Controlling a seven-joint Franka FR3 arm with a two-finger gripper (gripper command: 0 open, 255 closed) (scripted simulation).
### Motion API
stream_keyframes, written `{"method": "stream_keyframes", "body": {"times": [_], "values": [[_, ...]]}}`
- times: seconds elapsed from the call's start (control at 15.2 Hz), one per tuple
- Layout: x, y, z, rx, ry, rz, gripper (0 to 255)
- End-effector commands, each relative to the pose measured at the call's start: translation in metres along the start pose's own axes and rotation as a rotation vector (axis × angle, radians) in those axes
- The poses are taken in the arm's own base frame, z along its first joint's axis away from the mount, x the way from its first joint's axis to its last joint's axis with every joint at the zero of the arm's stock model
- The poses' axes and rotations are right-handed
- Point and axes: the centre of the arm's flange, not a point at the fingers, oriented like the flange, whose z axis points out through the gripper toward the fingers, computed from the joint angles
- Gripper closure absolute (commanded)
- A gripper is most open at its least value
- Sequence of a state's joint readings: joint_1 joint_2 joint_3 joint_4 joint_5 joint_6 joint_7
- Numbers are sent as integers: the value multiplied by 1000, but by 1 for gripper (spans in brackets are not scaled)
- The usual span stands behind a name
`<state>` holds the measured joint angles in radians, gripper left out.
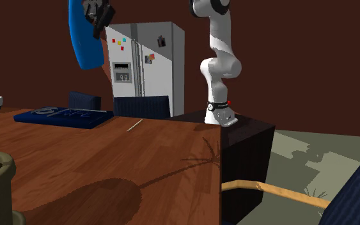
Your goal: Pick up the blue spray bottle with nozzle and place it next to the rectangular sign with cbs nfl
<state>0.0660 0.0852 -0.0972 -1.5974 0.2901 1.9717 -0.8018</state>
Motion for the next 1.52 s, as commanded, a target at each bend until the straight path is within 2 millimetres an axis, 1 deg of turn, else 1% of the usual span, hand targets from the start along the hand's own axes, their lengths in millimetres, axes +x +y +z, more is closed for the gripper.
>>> {"method": "stream_keyframes", "body": {"times": [0.0,0.92,0.99,1.45], "values": [[-8,23,-3,0,0,-2,255],[-69,195,-29,0,0,-2,255],[-72,205,-31,0,0,-2,255],[-87,205,3,0,0,-2,255]]}}
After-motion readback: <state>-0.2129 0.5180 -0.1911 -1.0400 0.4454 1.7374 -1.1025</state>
